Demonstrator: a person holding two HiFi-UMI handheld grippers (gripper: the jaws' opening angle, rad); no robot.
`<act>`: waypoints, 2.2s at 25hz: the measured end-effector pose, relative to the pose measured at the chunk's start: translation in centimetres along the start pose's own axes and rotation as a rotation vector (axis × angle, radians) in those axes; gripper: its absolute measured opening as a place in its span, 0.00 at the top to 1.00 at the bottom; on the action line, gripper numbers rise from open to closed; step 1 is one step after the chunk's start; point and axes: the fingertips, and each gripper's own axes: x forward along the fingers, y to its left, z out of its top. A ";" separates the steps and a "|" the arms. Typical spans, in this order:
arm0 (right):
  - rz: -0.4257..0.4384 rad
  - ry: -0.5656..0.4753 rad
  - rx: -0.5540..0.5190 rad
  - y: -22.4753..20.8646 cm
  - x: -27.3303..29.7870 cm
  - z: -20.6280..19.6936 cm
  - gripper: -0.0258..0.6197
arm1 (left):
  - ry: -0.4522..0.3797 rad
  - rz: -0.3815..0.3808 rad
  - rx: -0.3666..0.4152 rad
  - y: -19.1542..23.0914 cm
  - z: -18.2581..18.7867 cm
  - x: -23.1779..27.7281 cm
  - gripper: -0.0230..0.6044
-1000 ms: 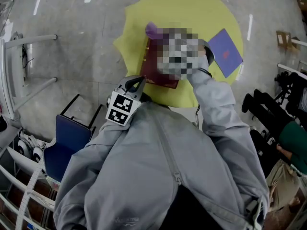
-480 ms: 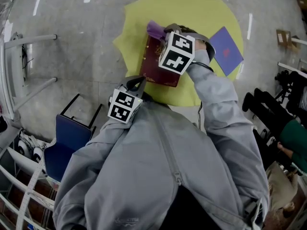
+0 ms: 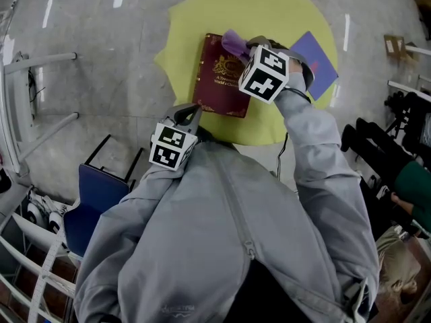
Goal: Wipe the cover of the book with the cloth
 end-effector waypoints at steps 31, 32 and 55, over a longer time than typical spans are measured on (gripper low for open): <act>-0.061 0.209 0.207 1.8 -4.4 -13.6 0.83 | 0.033 -0.020 0.052 -0.6 -0.1 -0.1 0.94; -0.068 0.200 0.205 1.7 -4.7 -13.2 0.83 | 0.032 -0.018 0.054 -0.6 0.0 -0.2 0.94; -0.050 -0.180 0.021 4.1 -7.3 4.6 0.83 | 0.031 -0.023 0.037 -0.7 -0.2 -0.3 0.94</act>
